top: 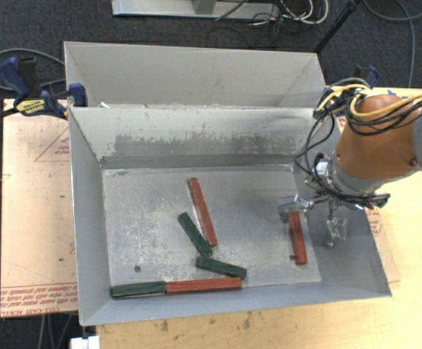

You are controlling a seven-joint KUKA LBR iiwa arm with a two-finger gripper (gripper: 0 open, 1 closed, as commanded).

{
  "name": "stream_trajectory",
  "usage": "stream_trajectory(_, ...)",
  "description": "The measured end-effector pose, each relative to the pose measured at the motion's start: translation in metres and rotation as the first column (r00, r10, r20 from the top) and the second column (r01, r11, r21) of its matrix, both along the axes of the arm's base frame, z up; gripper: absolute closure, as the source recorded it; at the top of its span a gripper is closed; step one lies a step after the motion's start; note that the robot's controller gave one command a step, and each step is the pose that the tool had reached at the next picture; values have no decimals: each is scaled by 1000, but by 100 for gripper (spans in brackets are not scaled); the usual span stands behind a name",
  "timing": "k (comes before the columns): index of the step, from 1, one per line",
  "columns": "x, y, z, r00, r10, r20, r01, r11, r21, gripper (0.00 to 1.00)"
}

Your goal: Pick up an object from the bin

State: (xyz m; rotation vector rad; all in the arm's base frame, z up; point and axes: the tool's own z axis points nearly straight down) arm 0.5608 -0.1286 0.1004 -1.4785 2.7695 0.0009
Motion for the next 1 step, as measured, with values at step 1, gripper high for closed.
stream_trajectory(1,4,11,11,982,187,2,-187,982,0,0)
